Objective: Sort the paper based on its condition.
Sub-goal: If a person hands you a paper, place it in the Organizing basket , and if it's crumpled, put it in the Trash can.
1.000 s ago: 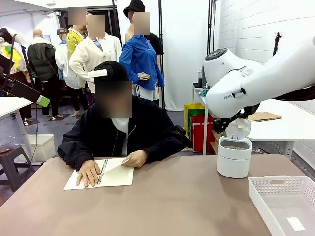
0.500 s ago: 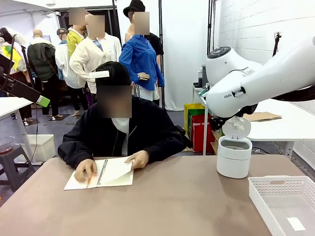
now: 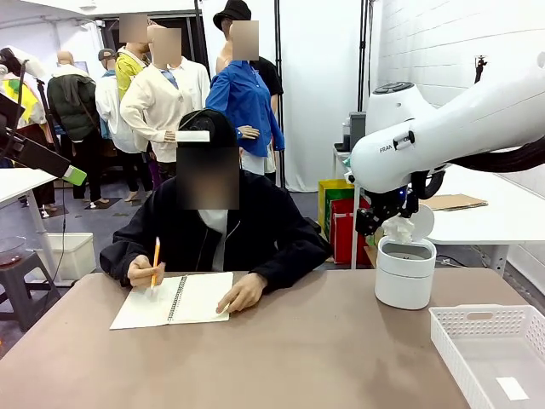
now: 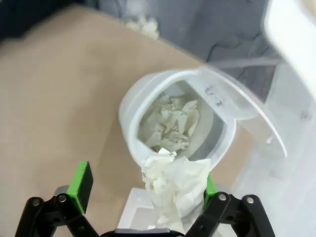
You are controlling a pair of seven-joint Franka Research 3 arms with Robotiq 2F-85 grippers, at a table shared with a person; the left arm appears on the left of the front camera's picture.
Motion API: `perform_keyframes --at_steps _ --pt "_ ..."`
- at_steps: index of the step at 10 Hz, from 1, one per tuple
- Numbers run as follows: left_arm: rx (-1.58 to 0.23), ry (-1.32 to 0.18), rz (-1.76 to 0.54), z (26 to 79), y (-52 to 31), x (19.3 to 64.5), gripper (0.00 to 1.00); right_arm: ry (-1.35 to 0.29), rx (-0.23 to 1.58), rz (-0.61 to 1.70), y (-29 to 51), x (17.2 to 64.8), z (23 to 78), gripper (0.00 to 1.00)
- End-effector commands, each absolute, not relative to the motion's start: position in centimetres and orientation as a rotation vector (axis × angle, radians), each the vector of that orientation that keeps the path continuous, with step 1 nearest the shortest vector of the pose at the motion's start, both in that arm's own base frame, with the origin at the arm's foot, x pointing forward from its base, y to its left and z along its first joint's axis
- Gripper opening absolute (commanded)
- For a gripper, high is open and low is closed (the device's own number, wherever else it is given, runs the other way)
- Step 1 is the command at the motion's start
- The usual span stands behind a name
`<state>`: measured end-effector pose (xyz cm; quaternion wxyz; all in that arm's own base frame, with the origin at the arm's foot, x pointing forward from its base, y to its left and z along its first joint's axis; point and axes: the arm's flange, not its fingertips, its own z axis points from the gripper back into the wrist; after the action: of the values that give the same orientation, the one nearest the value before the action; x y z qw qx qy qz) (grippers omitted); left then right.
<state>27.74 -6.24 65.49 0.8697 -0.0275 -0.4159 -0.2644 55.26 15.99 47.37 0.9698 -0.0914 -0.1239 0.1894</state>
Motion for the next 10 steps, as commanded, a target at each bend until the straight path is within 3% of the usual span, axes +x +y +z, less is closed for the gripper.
perform_keyframes --at_steps 1,5,10 --pt "-0.062 -0.863 -0.553 65.4 -6.1 27.6 1.00 -0.241 -0.167 0.430 16.5 55.0 47.3 1.00" --pt "-0.062 -0.863 -0.553 65.4 -6.1 27.6 1.00 -0.178 -0.373 0.456 16.3 55.9 44.8 1.00" --pt "-0.062 -0.863 -0.553 65.4 -6.1 27.6 1.00 -0.172 -0.303 0.567 15.1 57.4 42.3 1.00"
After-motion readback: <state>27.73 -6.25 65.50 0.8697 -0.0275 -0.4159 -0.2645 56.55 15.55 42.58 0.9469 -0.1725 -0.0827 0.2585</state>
